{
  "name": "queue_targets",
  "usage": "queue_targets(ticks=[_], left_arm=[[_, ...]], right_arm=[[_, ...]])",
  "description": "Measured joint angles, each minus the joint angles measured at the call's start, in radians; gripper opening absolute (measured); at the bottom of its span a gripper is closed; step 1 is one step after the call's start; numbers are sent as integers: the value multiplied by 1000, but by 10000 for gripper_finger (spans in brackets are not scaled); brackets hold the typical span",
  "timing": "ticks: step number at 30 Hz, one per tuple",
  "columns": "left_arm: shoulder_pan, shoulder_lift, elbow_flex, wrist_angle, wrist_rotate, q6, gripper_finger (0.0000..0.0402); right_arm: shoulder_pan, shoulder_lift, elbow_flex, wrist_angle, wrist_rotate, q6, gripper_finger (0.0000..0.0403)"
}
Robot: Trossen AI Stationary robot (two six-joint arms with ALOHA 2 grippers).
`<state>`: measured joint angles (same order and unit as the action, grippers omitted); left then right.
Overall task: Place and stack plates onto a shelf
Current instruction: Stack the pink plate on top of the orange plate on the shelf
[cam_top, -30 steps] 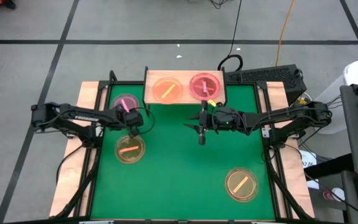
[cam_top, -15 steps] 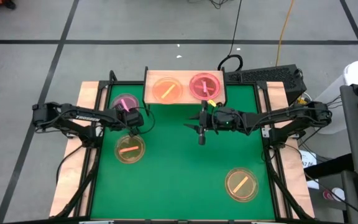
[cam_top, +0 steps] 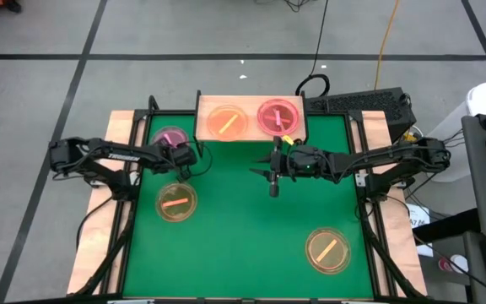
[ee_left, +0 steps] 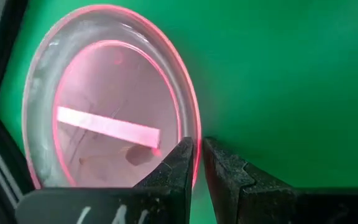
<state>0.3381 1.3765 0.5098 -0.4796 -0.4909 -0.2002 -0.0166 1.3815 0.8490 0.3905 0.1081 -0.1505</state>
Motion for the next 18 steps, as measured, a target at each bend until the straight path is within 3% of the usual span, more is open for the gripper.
queue_targets(ticks=[11,18], left_arm=[[10,63,3,28,-41,-11,45],[-32,45,0,11,-39,-3,7]], right_arm=[[0,0,0,-11,0,4,96],[0,0,0,-15,0,16,96]])
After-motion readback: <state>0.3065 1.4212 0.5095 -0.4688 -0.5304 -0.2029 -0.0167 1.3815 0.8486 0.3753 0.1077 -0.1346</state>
